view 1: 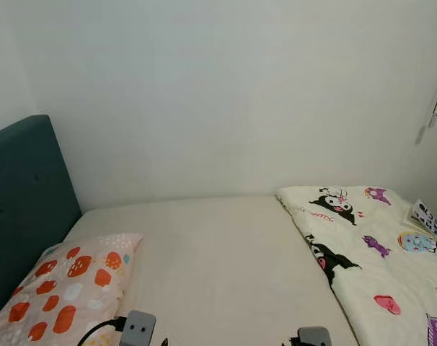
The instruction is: Clean up the room
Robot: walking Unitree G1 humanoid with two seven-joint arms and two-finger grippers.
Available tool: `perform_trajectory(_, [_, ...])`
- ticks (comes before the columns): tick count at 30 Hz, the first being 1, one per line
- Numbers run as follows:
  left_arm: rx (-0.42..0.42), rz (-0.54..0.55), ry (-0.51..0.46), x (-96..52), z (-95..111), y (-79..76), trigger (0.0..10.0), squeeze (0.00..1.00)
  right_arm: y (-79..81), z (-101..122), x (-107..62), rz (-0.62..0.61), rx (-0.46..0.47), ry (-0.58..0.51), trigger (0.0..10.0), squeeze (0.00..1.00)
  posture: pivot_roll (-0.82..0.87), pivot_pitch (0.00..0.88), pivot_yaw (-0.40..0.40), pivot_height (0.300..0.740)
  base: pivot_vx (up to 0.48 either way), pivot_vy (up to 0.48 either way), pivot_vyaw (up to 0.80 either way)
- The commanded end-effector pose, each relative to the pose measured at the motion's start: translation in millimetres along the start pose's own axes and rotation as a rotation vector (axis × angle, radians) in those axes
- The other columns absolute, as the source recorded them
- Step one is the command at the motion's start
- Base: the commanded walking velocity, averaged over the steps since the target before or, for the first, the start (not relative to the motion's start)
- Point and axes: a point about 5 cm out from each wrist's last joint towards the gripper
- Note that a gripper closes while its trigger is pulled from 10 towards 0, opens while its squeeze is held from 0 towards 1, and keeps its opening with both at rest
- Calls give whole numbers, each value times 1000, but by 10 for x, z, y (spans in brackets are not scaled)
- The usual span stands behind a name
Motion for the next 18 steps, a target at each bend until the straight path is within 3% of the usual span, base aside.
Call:
perform_trajectory(1, [0,1,33,-37,-74,-14,10000,0,-6,-36,-31,-12,11,18,10000,0,-48,103,7,740,0,0,0])
perform_trajectory(9, [-5,-1,37,-52,-92,-22,10000,0,-63,-59,-79,-39,43,22,10000,0,-54,98,16,740,0,0,0])
perform_trajectory(18, [7,39,52,-81,-147,69,10000,0,14,-112,-110,-5,-1,28,10000,0,-43,77,14,740,0,0,0])
Point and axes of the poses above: a point about 5 cm out from each wrist's last joint towards the gripper, its own x axis pointing out of the wrist towards the gripper, its own z axis along the axis of the wrist's last joint, y = z × x, and after that the axes turned 1 degree about x, right-handed
